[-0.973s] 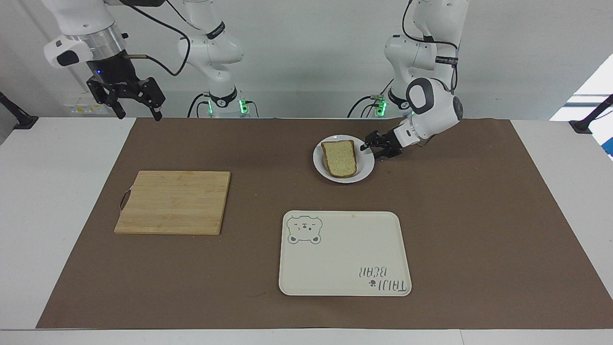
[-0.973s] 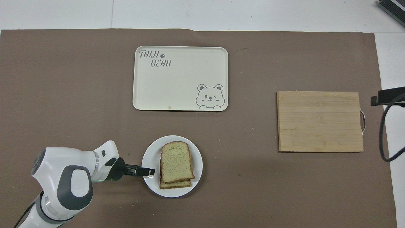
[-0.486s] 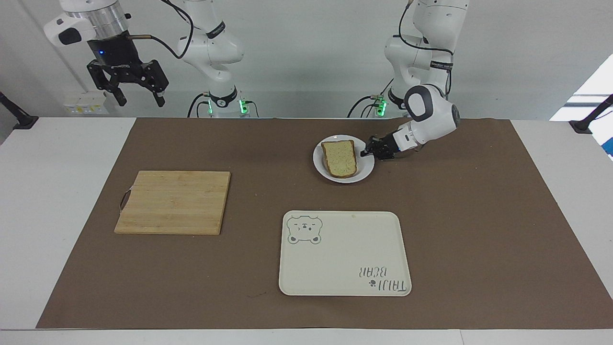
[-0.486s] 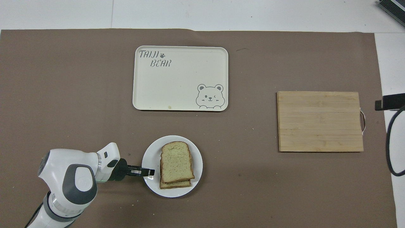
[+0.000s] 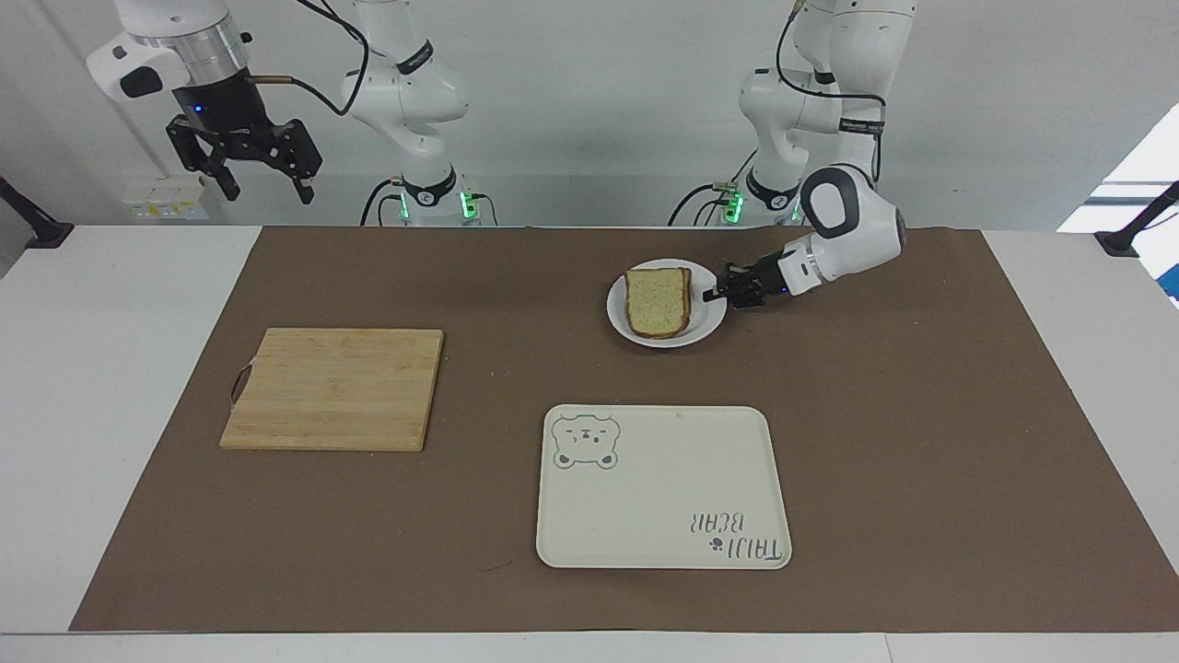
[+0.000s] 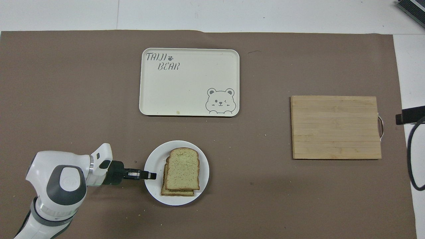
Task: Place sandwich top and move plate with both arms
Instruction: 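Slide the plate with the left gripper onto the bear tray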
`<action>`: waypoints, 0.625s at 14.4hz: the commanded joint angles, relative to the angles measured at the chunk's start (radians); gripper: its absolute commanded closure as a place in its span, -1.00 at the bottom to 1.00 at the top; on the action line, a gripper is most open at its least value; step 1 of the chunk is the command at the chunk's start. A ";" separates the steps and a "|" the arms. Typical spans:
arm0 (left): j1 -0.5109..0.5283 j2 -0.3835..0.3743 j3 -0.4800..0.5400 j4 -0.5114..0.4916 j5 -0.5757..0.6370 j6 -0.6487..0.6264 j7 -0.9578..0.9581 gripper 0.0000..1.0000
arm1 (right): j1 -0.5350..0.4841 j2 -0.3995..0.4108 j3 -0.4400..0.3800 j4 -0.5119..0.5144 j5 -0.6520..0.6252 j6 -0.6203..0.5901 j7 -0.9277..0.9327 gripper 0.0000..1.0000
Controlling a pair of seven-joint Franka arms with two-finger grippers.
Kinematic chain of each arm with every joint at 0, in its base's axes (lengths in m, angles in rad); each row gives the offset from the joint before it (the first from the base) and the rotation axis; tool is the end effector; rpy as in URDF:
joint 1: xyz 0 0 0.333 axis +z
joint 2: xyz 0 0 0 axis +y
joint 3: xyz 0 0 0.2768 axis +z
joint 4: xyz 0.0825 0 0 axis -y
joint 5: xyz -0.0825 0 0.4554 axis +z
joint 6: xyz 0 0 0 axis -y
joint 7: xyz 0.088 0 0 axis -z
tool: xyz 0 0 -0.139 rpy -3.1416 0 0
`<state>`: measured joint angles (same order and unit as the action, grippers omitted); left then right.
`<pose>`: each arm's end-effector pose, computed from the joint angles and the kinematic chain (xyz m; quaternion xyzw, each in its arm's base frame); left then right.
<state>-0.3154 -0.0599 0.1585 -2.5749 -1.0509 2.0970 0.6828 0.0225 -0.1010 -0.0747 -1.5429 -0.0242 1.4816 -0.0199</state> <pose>0.4383 -0.1380 0.1537 0.9079 -0.0378 -0.0775 0.4101 0.5876 -0.0362 0.6215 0.9996 -0.0173 0.0194 0.0090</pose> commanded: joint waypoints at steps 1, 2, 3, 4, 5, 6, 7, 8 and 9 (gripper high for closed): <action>0.056 0.044 0.001 0.082 -0.012 -0.107 0.011 1.00 | -0.012 -0.008 0.003 -0.009 -0.002 0.009 -0.046 -1.00; 0.073 0.055 0.001 0.106 -0.014 -0.136 0.008 1.00 | -0.012 -0.009 0.003 -0.013 -0.002 0.017 -0.046 -1.00; 0.090 0.070 0.001 0.134 -0.014 -0.162 0.004 1.00 | -0.012 -0.009 0.001 -0.014 -0.002 0.017 -0.048 -1.00; 0.104 0.090 0.001 0.169 -0.014 -0.184 0.001 1.00 | -0.013 -0.009 0.001 -0.014 -0.002 0.019 -0.048 -1.00; 0.110 0.115 0.001 0.212 -0.014 -0.202 -0.018 1.00 | -0.013 -0.008 0.001 -0.017 -0.002 0.020 -0.045 -1.00; 0.111 0.136 0.001 0.251 -0.014 -0.213 -0.040 1.00 | -0.012 -0.006 0.001 -0.020 -0.002 0.022 -0.045 -1.00; 0.113 0.159 -0.001 0.284 -0.014 -0.207 -0.054 1.00 | -0.012 -0.006 0.001 -0.022 -0.002 0.025 -0.043 -1.00; 0.113 0.185 -0.001 0.329 -0.014 -0.204 -0.077 1.00 | -0.013 -0.005 0.001 -0.022 -0.002 0.026 -0.043 -1.00; 0.110 0.211 -0.001 0.385 -0.014 -0.206 -0.113 1.00 | -0.013 -0.005 0.001 -0.022 -0.002 0.029 -0.041 -1.00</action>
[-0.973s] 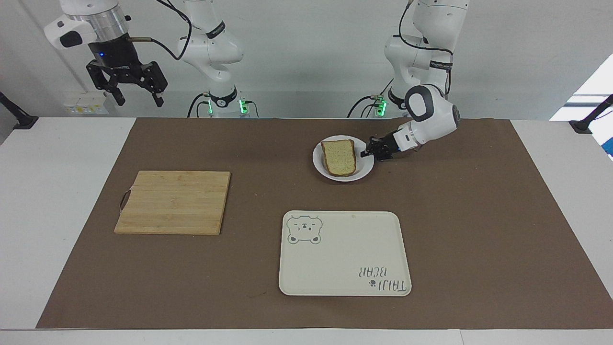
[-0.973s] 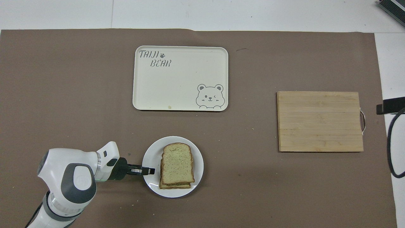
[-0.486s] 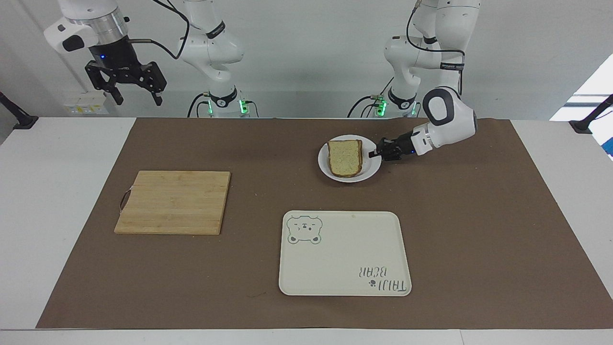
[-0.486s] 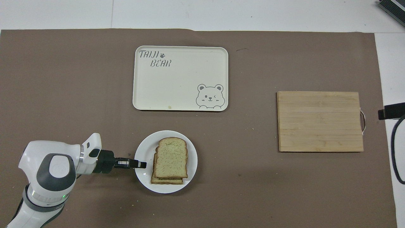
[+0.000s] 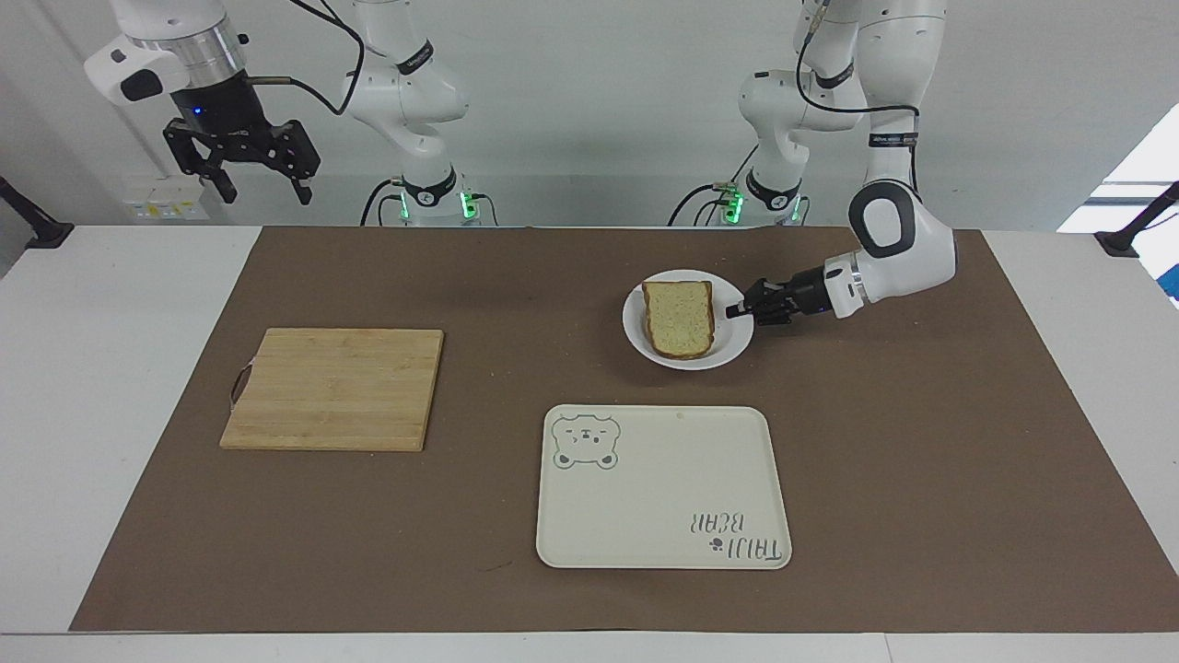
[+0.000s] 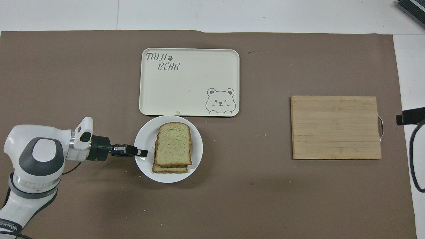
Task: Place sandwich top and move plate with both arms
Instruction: 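Slide the plate with the left gripper onto the bear tray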
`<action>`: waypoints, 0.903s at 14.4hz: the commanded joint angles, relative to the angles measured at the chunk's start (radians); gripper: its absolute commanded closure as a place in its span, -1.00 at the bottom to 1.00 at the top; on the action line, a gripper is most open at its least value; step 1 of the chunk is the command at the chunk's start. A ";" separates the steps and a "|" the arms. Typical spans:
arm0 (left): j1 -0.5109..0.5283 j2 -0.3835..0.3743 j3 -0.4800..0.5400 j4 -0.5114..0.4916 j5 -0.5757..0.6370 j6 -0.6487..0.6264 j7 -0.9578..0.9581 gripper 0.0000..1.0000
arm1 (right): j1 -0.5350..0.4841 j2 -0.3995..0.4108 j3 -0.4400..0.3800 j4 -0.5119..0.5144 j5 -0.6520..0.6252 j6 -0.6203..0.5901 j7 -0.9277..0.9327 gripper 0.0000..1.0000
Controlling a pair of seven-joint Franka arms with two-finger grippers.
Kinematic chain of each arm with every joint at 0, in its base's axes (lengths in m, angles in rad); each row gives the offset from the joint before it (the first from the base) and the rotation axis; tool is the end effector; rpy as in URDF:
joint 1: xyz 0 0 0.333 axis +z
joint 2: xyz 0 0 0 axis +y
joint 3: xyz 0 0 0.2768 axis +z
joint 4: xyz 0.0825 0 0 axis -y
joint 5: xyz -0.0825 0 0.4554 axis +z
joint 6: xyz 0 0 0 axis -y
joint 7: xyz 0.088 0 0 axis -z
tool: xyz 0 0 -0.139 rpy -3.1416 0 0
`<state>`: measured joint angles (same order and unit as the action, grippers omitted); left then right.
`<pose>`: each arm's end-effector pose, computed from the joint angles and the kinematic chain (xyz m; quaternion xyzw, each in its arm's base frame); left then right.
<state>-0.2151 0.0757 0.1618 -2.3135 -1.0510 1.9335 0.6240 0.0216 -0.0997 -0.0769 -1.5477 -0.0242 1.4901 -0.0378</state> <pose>0.5236 -0.1123 0.1966 0.8904 -0.0167 -0.0697 0.4494 0.5891 -0.0381 0.6190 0.9997 -0.0099 0.0205 0.0092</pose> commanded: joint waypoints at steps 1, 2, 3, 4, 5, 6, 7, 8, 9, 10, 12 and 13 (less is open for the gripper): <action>0.010 0.111 -0.005 0.178 -0.006 -0.036 -0.096 1.00 | -0.012 -0.006 0.003 -0.017 -0.002 0.021 -0.022 -1.00; 0.016 0.143 -0.007 0.227 -0.004 -0.044 -0.125 1.00 | -0.011 -0.006 0.005 -0.017 0.000 0.021 -0.013 -1.00; 0.022 0.171 -0.010 0.265 -0.004 -0.047 -0.132 1.00 | -0.009 -0.002 0.005 -0.014 -0.002 0.016 -0.001 -1.00; 0.045 0.196 -0.018 0.298 -0.007 -0.050 -0.132 1.00 | -0.009 0.002 0.003 -0.008 -0.002 0.007 0.001 -1.00; 0.051 0.219 -0.022 0.315 -0.021 -0.039 -0.130 1.00 | -0.008 0.003 0.006 -0.006 0.000 0.009 0.001 -1.00; 0.052 0.252 -0.024 0.363 -0.061 -0.039 -0.132 1.00 | -0.005 0.003 0.006 -0.008 0.000 0.019 0.001 -1.00; 0.053 0.277 -0.024 0.409 -0.078 -0.041 -0.142 1.00 | -0.002 0.002 0.006 -0.014 0.000 0.018 0.002 -1.00; 0.051 0.306 -0.027 0.431 -0.081 -0.033 -0.176 1.00 | -0.003 -0.005 0.006 -0.021 0.000 0.006 0.001 -1.00; 0.051 0.340 -0.039 0.480 -0.081 -0.016 -0.211 1.00 | -0.011 -0.006 0.005 -0.023 0.000 0.001 -0.002 -1.00; 0.052 0.380 -0.044 0.527 -0.084 -0.001 -0.219 1.00 | -0.009 -0.008 0.005 -0.028 0.000 0.001 0.001 -1.00; 0.042 0.429 -0.050 0.566 -0.090 0.048 -0.228 1.00 | -0.002 -0.008 0.006 -0.031 0.000 0.005 0.001 -1.00; 0.043 0.443 -0.080 0.571 -0.098 0.089 -0.243 1.00 | -0.002 -0.009 0.005 -0.037 0.000 0.015 0.001 -1.00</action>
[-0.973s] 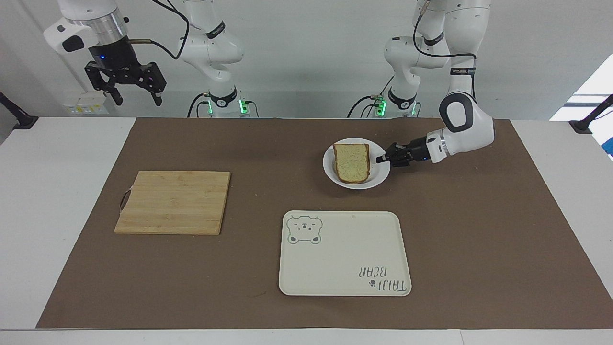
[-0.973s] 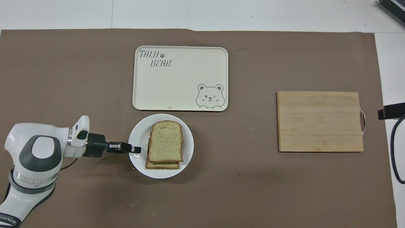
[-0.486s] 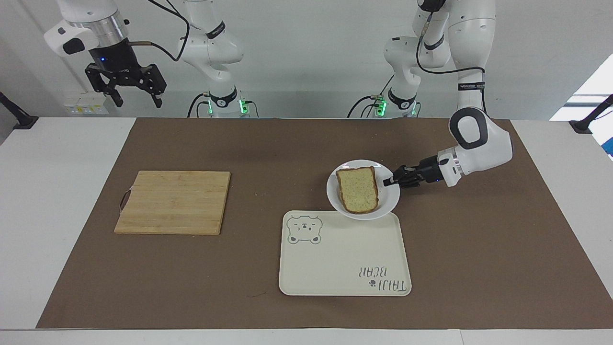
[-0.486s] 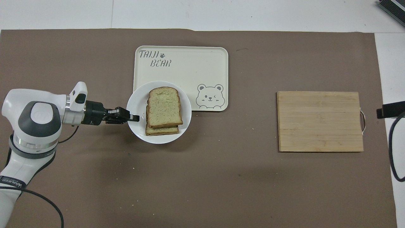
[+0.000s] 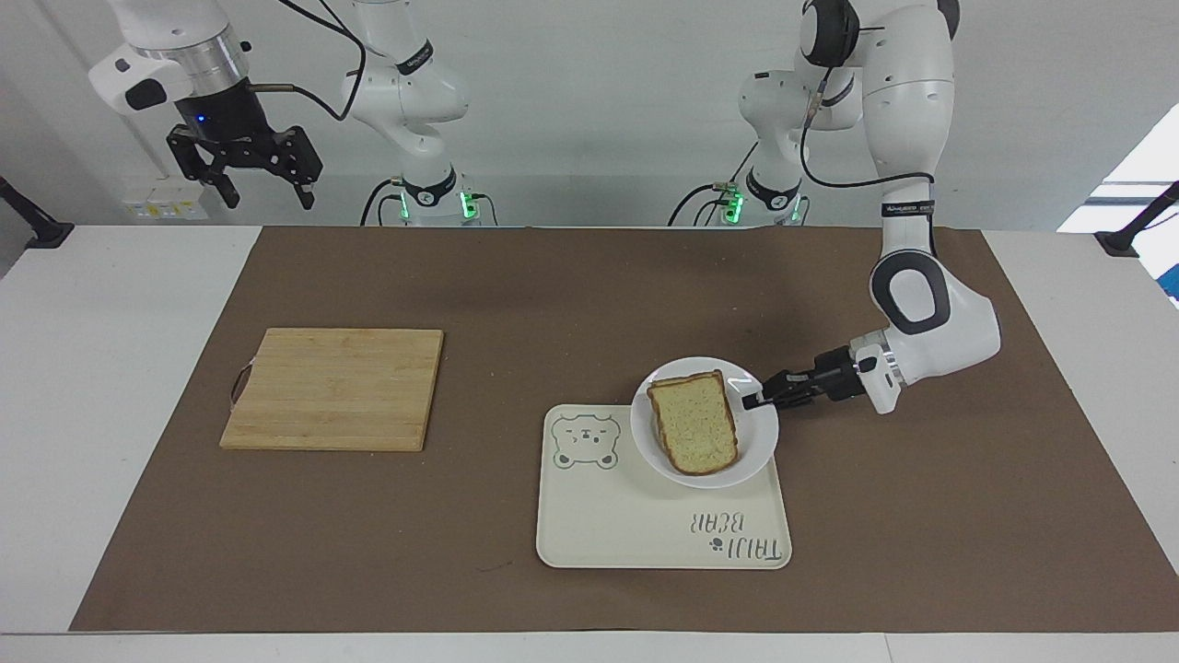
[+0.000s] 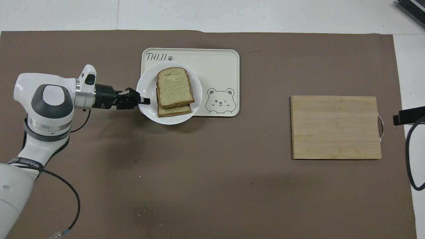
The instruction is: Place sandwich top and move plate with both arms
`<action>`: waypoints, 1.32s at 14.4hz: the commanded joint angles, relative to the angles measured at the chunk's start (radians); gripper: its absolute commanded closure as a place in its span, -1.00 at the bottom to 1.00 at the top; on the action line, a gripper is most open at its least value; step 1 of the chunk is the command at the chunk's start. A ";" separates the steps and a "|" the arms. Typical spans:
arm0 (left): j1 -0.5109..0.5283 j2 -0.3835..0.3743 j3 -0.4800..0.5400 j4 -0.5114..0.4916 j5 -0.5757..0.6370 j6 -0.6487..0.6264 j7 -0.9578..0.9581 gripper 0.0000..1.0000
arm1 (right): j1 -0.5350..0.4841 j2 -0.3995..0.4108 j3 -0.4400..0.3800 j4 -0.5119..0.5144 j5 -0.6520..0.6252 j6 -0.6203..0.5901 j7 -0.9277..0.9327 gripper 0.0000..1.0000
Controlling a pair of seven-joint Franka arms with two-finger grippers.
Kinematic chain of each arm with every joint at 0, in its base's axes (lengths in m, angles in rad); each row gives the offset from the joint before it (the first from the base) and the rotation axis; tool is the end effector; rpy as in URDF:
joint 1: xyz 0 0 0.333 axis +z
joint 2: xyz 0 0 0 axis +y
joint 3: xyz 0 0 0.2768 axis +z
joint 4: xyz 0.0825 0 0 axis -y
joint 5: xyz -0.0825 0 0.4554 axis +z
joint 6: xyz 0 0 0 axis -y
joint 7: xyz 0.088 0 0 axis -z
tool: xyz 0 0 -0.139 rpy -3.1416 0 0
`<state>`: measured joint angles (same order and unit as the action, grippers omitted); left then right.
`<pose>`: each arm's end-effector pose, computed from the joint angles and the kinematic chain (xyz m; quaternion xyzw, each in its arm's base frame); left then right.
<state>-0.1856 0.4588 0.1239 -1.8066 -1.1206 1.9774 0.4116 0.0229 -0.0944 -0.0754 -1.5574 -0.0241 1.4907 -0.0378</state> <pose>0.6706 -0.1264 0.1963 0.8931 0.0676 -0.0389 0.4430 0.5907 -0.0363 0.6107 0.9998 -0.0084 0.0133 0.0091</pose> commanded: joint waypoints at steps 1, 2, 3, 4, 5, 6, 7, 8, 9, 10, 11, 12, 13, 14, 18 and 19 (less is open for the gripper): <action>0.021 0.084 -0.087 0.085 -0.031 0.090 -0.039 1.00 | -0.003 -0.015 0.003 -0.029 0.000 0.017 0.002 -1.00; 0.023 0.093 -0.125 0.101 -0.030 0.141 -0.043 1.00 | -0.006 -0.015 0.003 -0.030 -0.002 0.019 0.002 -1.00; 0.015 0.098 -0.144 0.102 -0.030 0.182 -0.060 1.00 | -0.009 -0.015 0.002 -0.029 -0.002 0.019 0.002 -1.00; 0.009 0.098 -0.145 0.104 -0.028 0.196 -0.079 1.00 | -0.009 -0.015 0.003 -0.029 -0.002 0.019 0.002 -1.00; -0.001 0.100 -0.144 0.104 -0.025 0.199 -0.085 1.00 | -0.009 -0.015 0.003 -0.029 -0.002 0.017 0.002 -1.00; 0.001 0.098 -0.144 0.102 -0.024 0.198 -0.085 1.00 | -0.009 -0.015 0.005 -0.030 0.000 0.017 0.002 -1.00; 0.008 0.096 -0.144 0.102 -0.021 0.190 -0.085 -0.08 | -0.008 -0.015 0.005 -0.032 0.000 0.016 0.002 -1.00; 0.017 0.093 -0.139 0.101 -0.019 0.179 -0.083 -0.99 | -0.005 -0.013 0.005 -0.030 0.000 0.014 0.002 -1.00; 0.035 0.095 -0.139 0.102 -0.016 0.179 -0.083 -1.00 | -0.003 -0.002 0.005 -0.020 -0.002 0.002 0.002 -1.00; 0.040 0.092 -0.136 0.104 0.005 0.182 -0.086 -1.00 | -0.005 0.002 0.005 -0.015 -0.002 -0.006 0.002 -1.00; 0.040 0.081 -0.133 0.108 0.037 0.190 -0.094 -1.00 | -0.003 0.002 0.006 -0.015 -0.002 -0.004 0.002 -1.00; 0.040 0.067 -0.122 0.122 0.076 0.187 -0.115 -1.00 | -0.001 -0.002 0.006 -0.021 -0.002 0.000 0.004 -1.00; 0.040 0.054 -0.107 0.128 0.129 0.182 -0.143 -1.00 | 0.000 -0.005 0.008 -0.024 -0.003 0.002 0.006 -1.00; 0.037 0.032 -0.095 0.133 0.181 0.181 -0.184 -1.00 | 0.003 -0.007 0.009 -0.027 -0.003 0.002 0.006 -1.00; 0.034 -0.049 -0.076 0.133 0.546 0.179 -0.438 -1.00 | 0.014 -0.018 0.011 -0.046 -0.003 0.011 0.004 -1.00; 0.037 -0.080 -0.076 0.130 0.638 0.170 -0.495 -1.00 | 0.012 -0.019 0.011 -0.046 -0.003 0.010 0.002 -1.00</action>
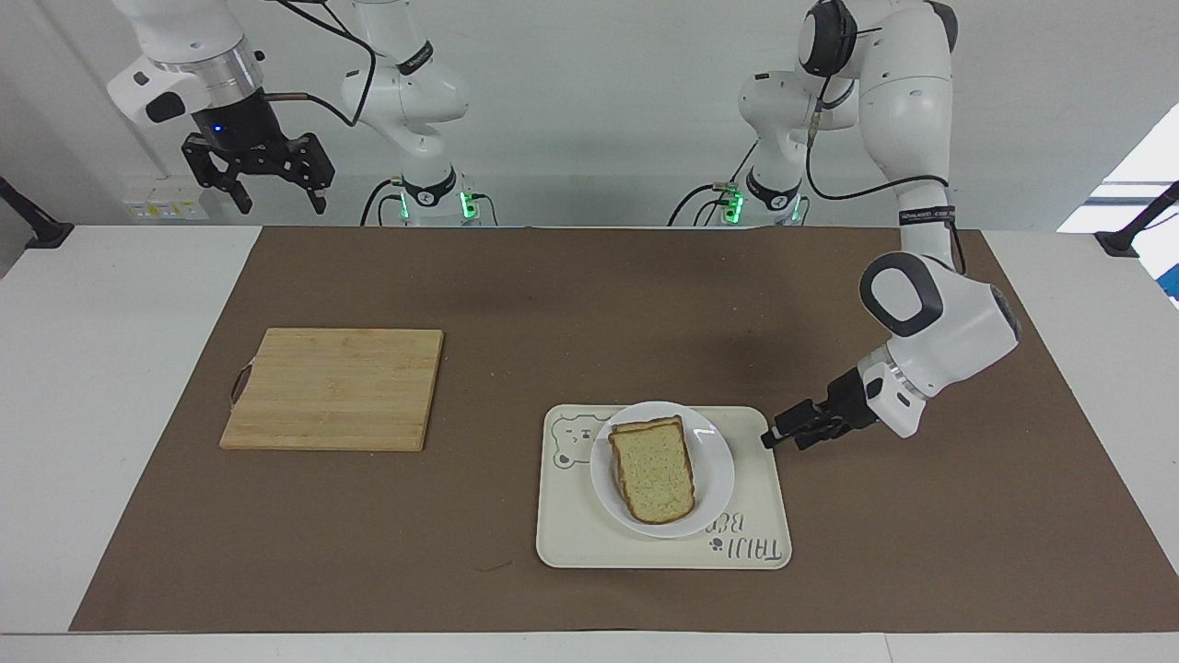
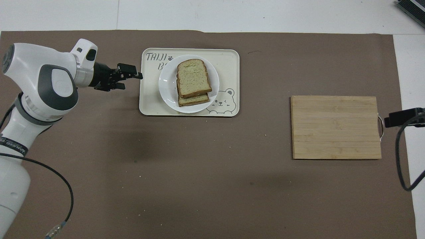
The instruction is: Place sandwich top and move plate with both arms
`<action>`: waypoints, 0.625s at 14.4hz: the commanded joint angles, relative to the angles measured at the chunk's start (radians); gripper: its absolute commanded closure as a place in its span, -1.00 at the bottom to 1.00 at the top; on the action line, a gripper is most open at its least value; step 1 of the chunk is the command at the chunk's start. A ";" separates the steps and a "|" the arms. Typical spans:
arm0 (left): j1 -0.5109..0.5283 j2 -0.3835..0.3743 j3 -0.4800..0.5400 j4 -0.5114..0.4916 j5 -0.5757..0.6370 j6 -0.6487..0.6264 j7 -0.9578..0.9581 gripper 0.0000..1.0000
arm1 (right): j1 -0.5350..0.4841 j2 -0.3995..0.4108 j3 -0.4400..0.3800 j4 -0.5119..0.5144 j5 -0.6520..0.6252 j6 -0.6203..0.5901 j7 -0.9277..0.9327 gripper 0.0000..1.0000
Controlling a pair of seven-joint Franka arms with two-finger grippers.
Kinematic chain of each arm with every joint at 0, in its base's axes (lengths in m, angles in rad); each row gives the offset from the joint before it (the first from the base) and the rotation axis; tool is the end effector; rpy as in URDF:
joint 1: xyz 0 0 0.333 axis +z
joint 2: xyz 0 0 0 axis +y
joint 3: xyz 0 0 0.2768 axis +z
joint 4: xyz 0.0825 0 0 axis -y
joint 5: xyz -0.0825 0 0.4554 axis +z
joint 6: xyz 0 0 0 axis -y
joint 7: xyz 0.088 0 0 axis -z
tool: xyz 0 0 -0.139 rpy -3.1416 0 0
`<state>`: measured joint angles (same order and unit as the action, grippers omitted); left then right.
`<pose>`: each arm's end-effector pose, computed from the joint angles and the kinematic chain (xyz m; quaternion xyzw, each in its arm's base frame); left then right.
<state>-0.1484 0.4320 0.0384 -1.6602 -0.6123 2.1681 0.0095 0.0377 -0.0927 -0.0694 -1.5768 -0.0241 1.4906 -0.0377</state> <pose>0.7222 -0.1192 0.2725 0.9628 0.1006 0.0247 0.2494 0.5916 -0.0238 0.5993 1.0000 0.0021 0.0028 0.0089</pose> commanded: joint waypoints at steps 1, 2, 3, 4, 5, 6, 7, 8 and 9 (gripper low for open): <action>0.003 -0.074 0.015 -0.015 0.196 -0.065 -0.129 -1.00 | -0.001 -0.021 0.003 -0.028 -0.003 0.004 0.002 -1.00; 0.001 -0.093 0.043 -0.003 0.254 -0.114 -0.131 -1.00 | -0.002 -0.021 0.003 -0.028 -0.003 0.003 0.002 -1.00; 0.000 -0.117 0.057 0.013 0.297 -0.166 -0.132 -1.00 | -0.001 -0.021 0.005 -0.028 -0.003 0.005 0.002 -1.00; 0.001 -0.142 0.069 0.023 0.346 -0.227 -0.132 -1.00 | -0.001 -0.021 0.005 -0.026 -0.005 0.003 0.004 -1.00; 0.001 -0.175 0.070 0.046 0.432 -0.276 -0.132 -1.00 | -0.001 -0.021 0.005 -0.026 -0.005 0.002 0.004 -1.00; 0.000 -0.206 0.069 0.059 0.506 -0.324 -0.132 -1.00 | -0.001 -0.021 0.005 -0.026 -0.008 0.000 0.002 -1.00; -0.005 -0.234 0.069 0.060 0.541 -0.356 -0.132 -1.00 | -0.001 -0.021 0.005 -0.026 -0.011 -0.001 0.002 -1.00; -0.005 -0.263 0.069 0.059 0.551 -0.370 -0.132 -1.00 | -0.001 -0.021 0.005 -0.026 -0.014 -0.003 0.002 -1.00; -0.008 -0.286 0.069 0.059 0.568 -0.392 -0.125 -1.00 | -0.001 -0.021 0.005 -0.026 -0.016 -0.004 0.002 -1.00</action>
<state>-0.1488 0.1970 0.1083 -1.5941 -0.0950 1.8237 -0.1062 0.0376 -0.0933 -0.0694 -1.5790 -0.0241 1.4893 -0.0377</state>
